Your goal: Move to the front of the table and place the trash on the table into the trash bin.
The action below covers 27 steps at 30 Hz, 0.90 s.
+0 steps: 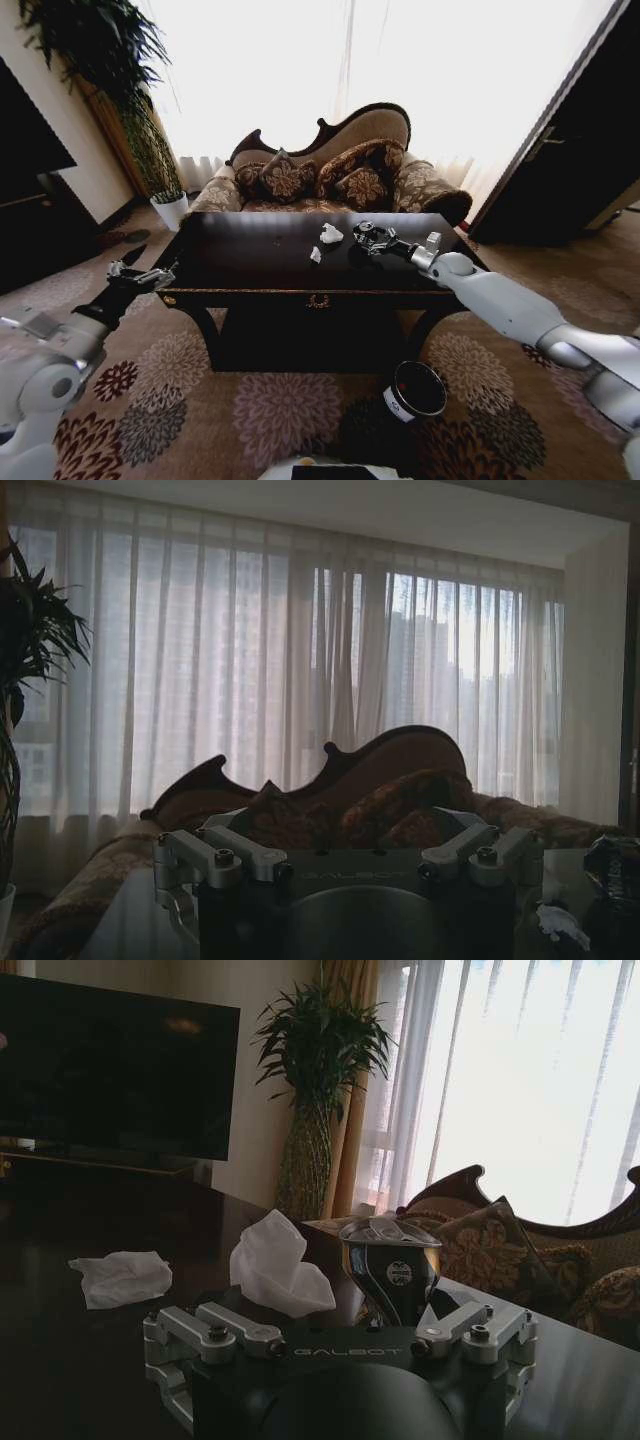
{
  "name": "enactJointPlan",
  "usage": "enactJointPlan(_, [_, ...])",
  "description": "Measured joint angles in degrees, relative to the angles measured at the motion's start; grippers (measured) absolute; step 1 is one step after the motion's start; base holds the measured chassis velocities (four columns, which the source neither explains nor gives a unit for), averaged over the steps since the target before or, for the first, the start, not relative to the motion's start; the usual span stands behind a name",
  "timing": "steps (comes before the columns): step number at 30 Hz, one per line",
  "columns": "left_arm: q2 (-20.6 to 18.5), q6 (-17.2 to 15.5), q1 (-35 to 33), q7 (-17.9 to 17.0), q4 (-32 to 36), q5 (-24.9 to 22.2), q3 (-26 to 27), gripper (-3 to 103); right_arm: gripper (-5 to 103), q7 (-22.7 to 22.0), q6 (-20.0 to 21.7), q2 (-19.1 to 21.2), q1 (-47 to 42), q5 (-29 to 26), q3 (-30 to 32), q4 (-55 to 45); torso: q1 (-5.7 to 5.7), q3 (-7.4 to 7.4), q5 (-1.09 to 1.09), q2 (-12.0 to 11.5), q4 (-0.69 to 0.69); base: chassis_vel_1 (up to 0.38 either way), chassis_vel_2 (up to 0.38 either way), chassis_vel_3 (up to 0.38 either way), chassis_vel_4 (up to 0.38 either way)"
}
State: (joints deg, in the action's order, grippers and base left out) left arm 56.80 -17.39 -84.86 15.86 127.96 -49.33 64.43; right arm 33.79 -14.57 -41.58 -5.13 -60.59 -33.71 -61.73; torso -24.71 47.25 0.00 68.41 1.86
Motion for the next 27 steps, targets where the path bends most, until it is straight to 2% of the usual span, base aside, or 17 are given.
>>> enactJointPlan(11, [-0.1, 0.1, 0.0, 0.0, -0.2, 0.0, 0.1, 100, 100, -0.3, -0.2, -1.8, 0.8, -0.5, -0.4, 1.4, 0.0, 0.0, -0.01, 0.0, -0.01, 0.0, 0.0, 0.0, 0.0])
enactJointPlan(12, [-0.1, 0.1, 0.0, 0.0, -0.2, 0.0, 0.1, 100, 95, -0.1, -0.2, -2.0, 1.0, -0.7, -0.7, 1.5, 0.0, 0.0, 0.0, 0.0, 0.0, 0.0, 0.0, 0.0, 0.0])
enactJointPlan(13, [-0.1, 0.1, 0.0, 0.0, -0.3, 0.0, 0.1, 100, 95, 0.0, -0.3, -2.1, 1.2, -0.9, -0.9, 1.5, 0.0, 0.0, -0.01, 0.0, -0.01, 0.0, 0.0, 0.0, 0.0])
enactJointPlan(16, [0.1, 0.1, 0.1, 0.0, -0.3, 0.1, 0.0, 100, 78, 0.4, -0.4, -2.2, 1.5, -1.3, -1.1, 1.5, 0.0, 0.0, 0.0, 0.0, -0.01, 0.0, 0.0, 0.0, 0.0])
enactJointPlan(18, [0.1, 0.1, 0.1, 0.0, -0.3, 0.1, 0.0, 100, 78, 0.5, -0.5, -2.2, 1.6, -1.4, -1.1, 1.5, 0.0, 0.0, -0.01, 0.0, -0.01, 0.0, 0.0, 0.0, 0.0])
enactJointPlan(20, [0.1, 0.1, 0.2, 0.0, -0.3, 0.2, -0.1, 100, 67, 0.6, -0.5, -2.0, 1.6, -1.6, -1.1, 1.5, 0.0, 0.0, 0.0, 0.0, -0.01, 0.0, 0.0, 0.0, 0.0])
enactJointPlan(21, [0.1, 0.1, 0.2, 0.0, -0.3, 0.2, -0.1, 100, 67, 0.6, -0.5, -2.0, 1.6, -1.6, -1.1, 1.5, 0.0, 0.0, 0.0, 0.0, -0.01, 0.0, 0.0, 0.0, 0.0])
enactJointPlan(23, [0.2, 0.1, 0.2, 0.0, -0.4, 0.2, -0.1, 100, 56, 0.7, -0.5, -1.7, 1.6, -1.6, -1.0, 1.4, 0.0, 0.0, 0.0, 0.0, -0.01, 0.0, 0.0, 0.0, 0.0])
enactJointPlan(24, [0.2, 0.1, 0.2, 0.0, -0.4, 0.2, -0.1, 100, 56, 0.8, -0.5, -1.6, 1.6, -1.6, -1.0, 1.4, 0.0, 0.0, 0.0, 0.0, -0.01, 0.0, 0.0, 0.0, 0.0])
enactJointPlan(25, [0.2, 0.1, 0.2, 0.0, -0.3, 0.2, -0.2, 100, 46, 0.8, -0.5, -1.4, 1.4, -1.6, -0.7, 1.3, 0.0, 0.0, -0.01, 0.0, 0.0, 0.0, 0.0, 0.0, 0.0])
enactJointPlan(27, [0.2, 0.1, 0.2, 0.0, -0.3, 0.2, -0.2, 100, 46, 0.9, -0.6, -1.4, 1.2, -1.6, -0.6, 1.3, 0.0, 0.0, 0.0, 0.0, 0.0, 0.0, 0.0, 0.0, 0.0])
